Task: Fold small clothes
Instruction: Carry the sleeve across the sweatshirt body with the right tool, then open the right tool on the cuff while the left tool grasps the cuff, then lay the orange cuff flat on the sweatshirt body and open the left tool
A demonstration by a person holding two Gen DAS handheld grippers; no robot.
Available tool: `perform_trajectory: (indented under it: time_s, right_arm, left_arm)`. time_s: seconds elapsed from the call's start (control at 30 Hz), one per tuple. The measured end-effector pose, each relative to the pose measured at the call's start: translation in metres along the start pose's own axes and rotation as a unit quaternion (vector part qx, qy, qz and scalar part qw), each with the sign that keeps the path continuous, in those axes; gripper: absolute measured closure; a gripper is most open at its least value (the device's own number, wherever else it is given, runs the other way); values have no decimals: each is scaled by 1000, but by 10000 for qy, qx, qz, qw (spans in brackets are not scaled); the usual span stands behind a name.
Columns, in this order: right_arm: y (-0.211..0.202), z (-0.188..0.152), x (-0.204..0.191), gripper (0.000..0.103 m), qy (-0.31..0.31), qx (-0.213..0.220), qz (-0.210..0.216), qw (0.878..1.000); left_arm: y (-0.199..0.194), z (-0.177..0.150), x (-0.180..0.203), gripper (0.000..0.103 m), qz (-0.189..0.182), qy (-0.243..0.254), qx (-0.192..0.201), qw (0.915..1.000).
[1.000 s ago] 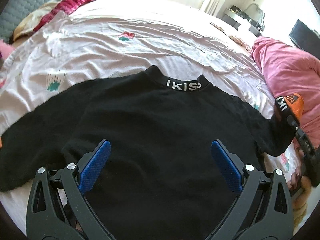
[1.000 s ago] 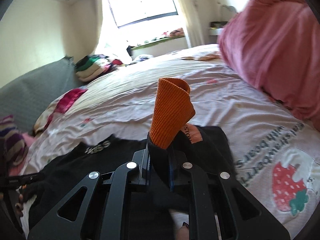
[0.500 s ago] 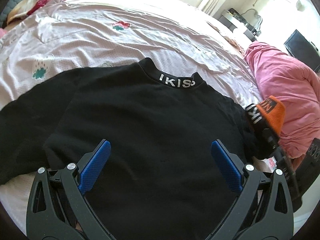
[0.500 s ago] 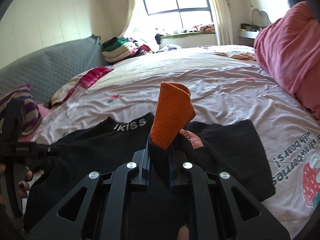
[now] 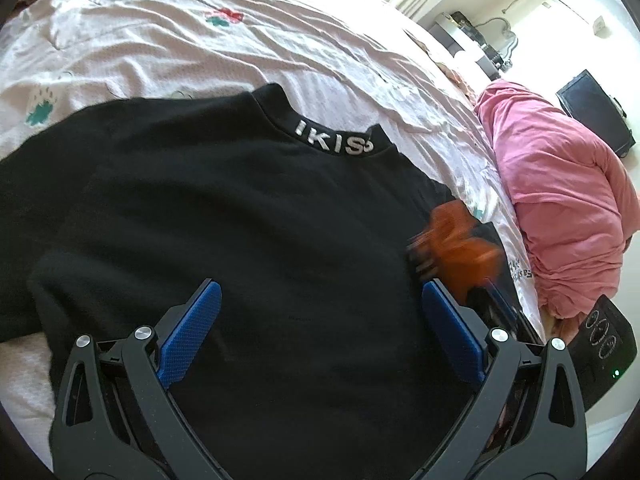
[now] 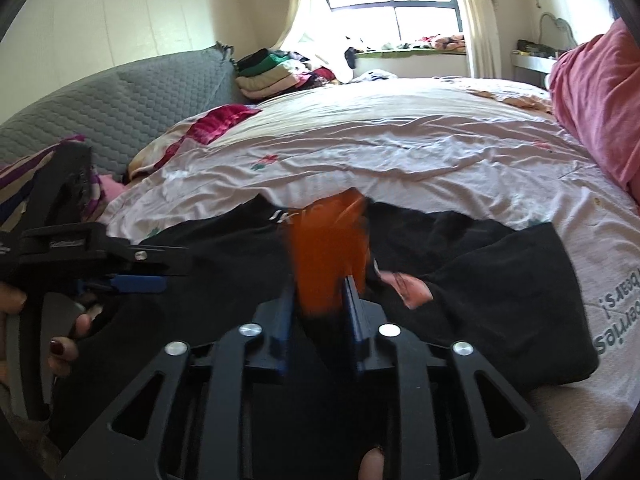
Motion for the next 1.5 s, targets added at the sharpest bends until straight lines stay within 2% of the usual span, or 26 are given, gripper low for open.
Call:
perform_trajectory:
  time_s: [0.03, 0.1, 0.17, 0.2, 0.27, 0.3, 0.43, 0.53, 0.73, 0.8, 0.83, 0.87, 0.93, 1.03, 1.17, 1.23, 1.37, 1.5]
  right_arm:
    - [-2, 1, -3, 57, 10, 18, 95, 10000]
    - [-7, 3, -6, 57, -24, 69, 180, 9998]
    - [-13, 7, -4, 57, -42, 129, 78, 9999]
    - [-16, 9, 0, 57, -27, 173, 30, 9998]
    - [-24, 15, 12, 57, 75, 263, -146, 9995]
    - [-28, 16, 19, 57, 129, 302, -232, 9992]
    - [-48, 23, 49, 57, 393, 472, -566, 9965]
    - [-61, 28, 63, 56, 504, 566, -722, 9945]
    - [-80, 33, 83, 55, 670, 722, -898, 9911]
    - [-85, 35, 89, 55, 702, 737, -983, 9899]
    - [-89, 35, 93, 55, 707, 747, -1067, 9890]
    - [-91, 35, 96, 55, 715, 748, -1129, 9882]
    - [-98, 34, 105, 55, 809, 766, -1214, 9863]
    - [-106, 32, 118, 55, 1002, 774, -1279, 9837]
    - [-115, 31, 129, 55, 978, 746, -1636, 9788]
    - [-118, 29, 134, 52, 983, 729, -1771, 9765]
    - [-117, 28, 135, 52, 1009, 714, -1763, 9765]
    - [-113, 28, 130, 52, 804, 653, -1877, 9768]
  left_arm:
    - [2, -1, 1, 9, -17, 5, -20, 10000]
    - [5, -4, 7, 9, -61, 76, -51, 9999]
    - [9, -9, 15, 13, -121, 185, -98, 9997]
    - [10, -11, 17, 17, -172, 210, -122, 9996]
    - [15, -18, 25, 36, -329, 272, -238, 9988]
    - [19, -22, 29, 38, -395, 282, -320, 9983]
    - [26, -31, 44, 56, -669, 253, -517, 9961]
    - [30, -36, 55, 58, -785, 225, -608, 9948]
    - [41, -31, 74, 58, -741, 81, -591, 9955]
    - [44, -29, 82, 69, -716, 41, -572, 9958]
    - [45, -28, 85, 81, -694, 48, -543, 9961]
    - [46, -26, 88, 89, -649, 66, -502, 9966]
    - [44, -24, 93, 94, -574, 164, -377, 9975]
    - [35, -18, 98, 96, -448, 405, -161, 9980]
    - [12, -5, 95, 97, -386, 525, 180, 9977]
    - [0, 1, 90, 97, -360, 546, 339, 9973]
    - [-29, 15, 73, 97, -242, 541, 714, 9957]
    - [-52, 26, 52, 98, -135, 416, 987, 9942]
Point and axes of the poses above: each gripper's, at about its wrist camera, not at the fingertips, and y roughly the way its jaws point, x to its right, z to its top, the point moved 9 cm from there along y, roughly the way its jaws point, and after that the axes turned 15 degrees about z, right-handed, at the moved point
